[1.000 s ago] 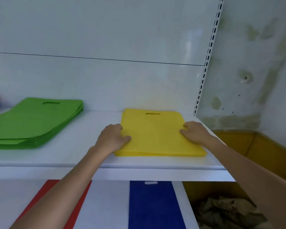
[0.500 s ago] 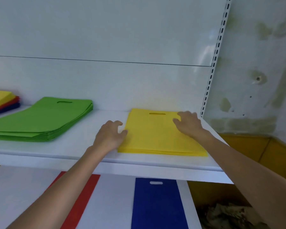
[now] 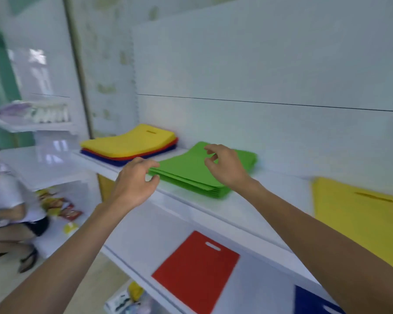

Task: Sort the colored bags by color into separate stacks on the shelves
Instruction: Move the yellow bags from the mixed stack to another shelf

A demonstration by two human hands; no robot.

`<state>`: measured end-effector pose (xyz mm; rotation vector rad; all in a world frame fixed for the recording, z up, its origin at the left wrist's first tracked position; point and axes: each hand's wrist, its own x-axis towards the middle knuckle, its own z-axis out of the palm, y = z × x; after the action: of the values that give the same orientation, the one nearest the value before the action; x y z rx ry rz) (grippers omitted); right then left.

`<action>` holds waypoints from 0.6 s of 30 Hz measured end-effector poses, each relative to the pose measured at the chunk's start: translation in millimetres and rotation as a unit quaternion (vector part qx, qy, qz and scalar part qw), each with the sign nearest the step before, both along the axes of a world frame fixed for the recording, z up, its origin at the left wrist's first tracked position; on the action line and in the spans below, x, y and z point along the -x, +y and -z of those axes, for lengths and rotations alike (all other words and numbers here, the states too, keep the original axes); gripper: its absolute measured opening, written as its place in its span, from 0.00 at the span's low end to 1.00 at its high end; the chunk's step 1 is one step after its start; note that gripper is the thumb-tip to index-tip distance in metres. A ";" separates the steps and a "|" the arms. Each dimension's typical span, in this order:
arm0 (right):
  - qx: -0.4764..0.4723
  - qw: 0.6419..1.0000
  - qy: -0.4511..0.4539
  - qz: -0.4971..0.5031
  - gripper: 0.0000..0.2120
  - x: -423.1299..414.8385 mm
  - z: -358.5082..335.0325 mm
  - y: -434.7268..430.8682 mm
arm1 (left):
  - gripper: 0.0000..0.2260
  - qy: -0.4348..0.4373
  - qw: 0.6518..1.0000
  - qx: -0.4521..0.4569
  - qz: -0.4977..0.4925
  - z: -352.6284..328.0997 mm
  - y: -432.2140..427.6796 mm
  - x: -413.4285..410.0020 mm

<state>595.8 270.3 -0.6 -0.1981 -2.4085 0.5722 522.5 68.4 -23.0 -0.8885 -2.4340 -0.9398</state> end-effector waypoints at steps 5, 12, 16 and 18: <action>0.006 0.999 0.007 -0.052 0.15 82.1 -1.2 -71.0 | 0.14 0.006 0.999 0.015 -0.030 -3.0 -73.9 69.5; 0.037 0.999 0.012 -0.029 0.17 160.7 3.9 -113.1 | 0.14 0.014 1.000 0.024 -0.005 -1.8 -120.1 148.9; 0.046 0.999 0.002 -0.018 0.16 186.0 11.5 -120.8 | 0.14 0.004 1.000 0.024 0.015 2.5 -125.6 183.0; 0.045 0.999 -0.002 -0.013 0.16 202.0 10.5 -119.6 | 0.14 0.001 0.999 0.020 0.025 3.9 -123.5 202.2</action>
<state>393.9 150.8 -11.1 -0.2058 -2.3940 0.6947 320.3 -55.1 -26.9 -0.9689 -2.4475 -0.9110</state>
